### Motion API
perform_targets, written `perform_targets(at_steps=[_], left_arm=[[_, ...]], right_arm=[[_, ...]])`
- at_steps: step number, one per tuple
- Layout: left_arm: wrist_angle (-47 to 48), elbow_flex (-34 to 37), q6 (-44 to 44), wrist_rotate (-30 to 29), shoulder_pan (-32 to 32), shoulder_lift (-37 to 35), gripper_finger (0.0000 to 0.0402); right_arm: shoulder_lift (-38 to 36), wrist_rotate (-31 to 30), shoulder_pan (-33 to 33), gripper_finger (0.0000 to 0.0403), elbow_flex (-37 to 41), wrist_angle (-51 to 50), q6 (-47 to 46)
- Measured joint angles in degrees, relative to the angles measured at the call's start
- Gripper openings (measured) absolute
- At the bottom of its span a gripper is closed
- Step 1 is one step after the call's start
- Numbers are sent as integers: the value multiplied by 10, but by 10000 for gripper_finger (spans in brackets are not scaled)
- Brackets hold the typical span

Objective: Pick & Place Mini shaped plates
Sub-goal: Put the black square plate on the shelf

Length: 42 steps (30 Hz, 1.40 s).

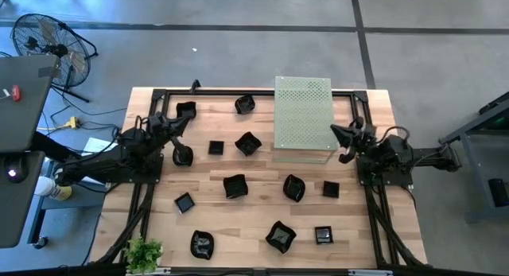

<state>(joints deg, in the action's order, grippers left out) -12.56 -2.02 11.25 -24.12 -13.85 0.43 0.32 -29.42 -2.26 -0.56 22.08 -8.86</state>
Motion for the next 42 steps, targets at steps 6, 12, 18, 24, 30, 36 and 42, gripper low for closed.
perform_targets(at_steps=[6,12,18,24,30,36,42], left_arm=[[-10,0,5,0,0,0,1],[-8,0,27,-1,0,0,1],[-9,0,27,0,0,0,1],[-9,0,27,0,0,0,1],[-5,0,26,-2,0,0,1],[-3,0,26,-5,0,0,1],[19,0,26,-5,0,0,1]], right_arm=[[2,-30,0,2,0,122,-38],[7,35,-3,1,-49,115,-32],[115,29,-30,1,-240,-271,-150],[300,142,-87,0,-363,-459,-293],[451,280,-178,0,-404,-498,-386],[556,366,-262,19,-406,-523,-459],[657,401,-302,83,-406,-538,-454]])
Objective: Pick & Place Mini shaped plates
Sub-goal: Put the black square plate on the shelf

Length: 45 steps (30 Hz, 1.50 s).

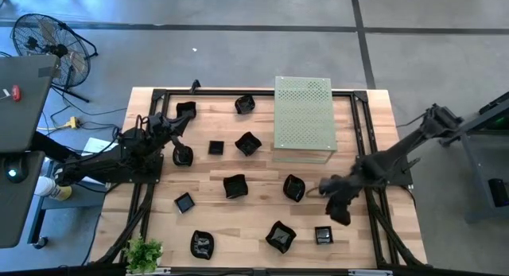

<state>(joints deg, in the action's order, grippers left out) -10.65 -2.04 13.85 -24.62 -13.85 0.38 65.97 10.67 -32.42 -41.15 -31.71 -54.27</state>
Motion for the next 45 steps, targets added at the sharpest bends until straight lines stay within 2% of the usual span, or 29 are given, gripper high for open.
perform_targets(at_steps=[5,10,27,36,45], left_arm=[[6,0,1,0,0,0,1],[6,0,2,-1,0,0,1],[5,0,2,-5,0,0,1],[5,0,2,-5,0,0,1],[5,0,2,-5,0,0,1]], right_arm=[[85,24,-21,125,0,50,39],[152,28,-36,134,-1,77,67],[237,39,-40,62,-1,134,113],[241,39,-40,9,-1,148,101],[225,37,-40,4,-1,183,32]])
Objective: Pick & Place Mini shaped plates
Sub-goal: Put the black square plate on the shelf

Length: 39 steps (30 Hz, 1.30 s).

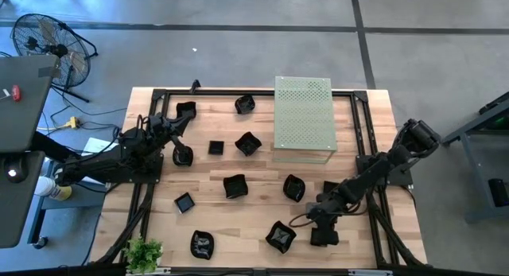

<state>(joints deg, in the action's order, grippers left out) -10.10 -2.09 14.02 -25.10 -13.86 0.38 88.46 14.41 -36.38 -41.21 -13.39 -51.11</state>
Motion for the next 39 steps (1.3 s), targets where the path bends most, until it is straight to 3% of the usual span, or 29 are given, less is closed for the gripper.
perform_targets(at_steps=[9,16,19,24,33,39], left_arm=[[1,0,0,-1,0,0,1],[0,0,0,-1,0,0,1],[0,0,0,-1,0,0,1],[0,0,0,-1,0,0,1],[-1,0,0,1,0,0,1],[-14,0,17,1,0,0,1]], right_arm=[[-106,-32,11,3,0,3,-105],[-238,-142,98,10,0,11,-158],[-279,-181,175,10,-19,4,-118],[-294,-178,365,11,-87,-35,-30],[-208,-56,747,11,-219,-187,92],[-124,39,889,11,-244,-189,136]])
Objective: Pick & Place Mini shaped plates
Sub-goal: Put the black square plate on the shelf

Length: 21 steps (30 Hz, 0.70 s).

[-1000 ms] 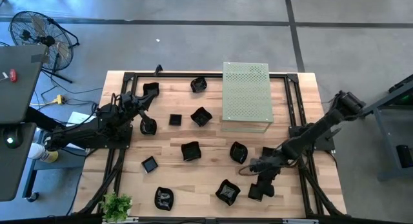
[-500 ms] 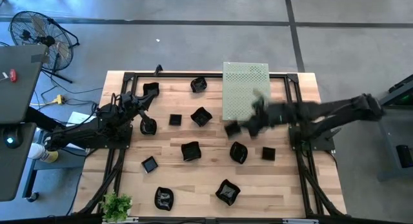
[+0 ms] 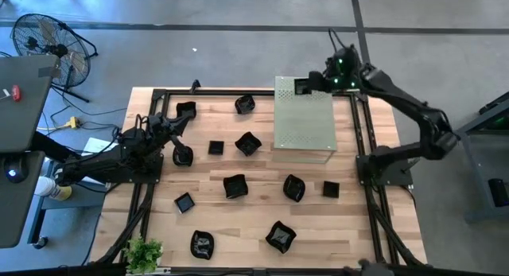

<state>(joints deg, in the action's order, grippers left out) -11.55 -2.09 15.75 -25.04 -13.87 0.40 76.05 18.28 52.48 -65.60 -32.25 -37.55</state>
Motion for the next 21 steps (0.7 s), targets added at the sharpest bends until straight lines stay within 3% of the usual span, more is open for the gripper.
perform_targets(at_steps=[6,21], left_arm=[[-9,0,0,0,0,0,1],[-5,0,26,5,0,0,1]], right_arm=[[54,25,45,11,0,10,6],[103,19,53,11,-1,43,3]])
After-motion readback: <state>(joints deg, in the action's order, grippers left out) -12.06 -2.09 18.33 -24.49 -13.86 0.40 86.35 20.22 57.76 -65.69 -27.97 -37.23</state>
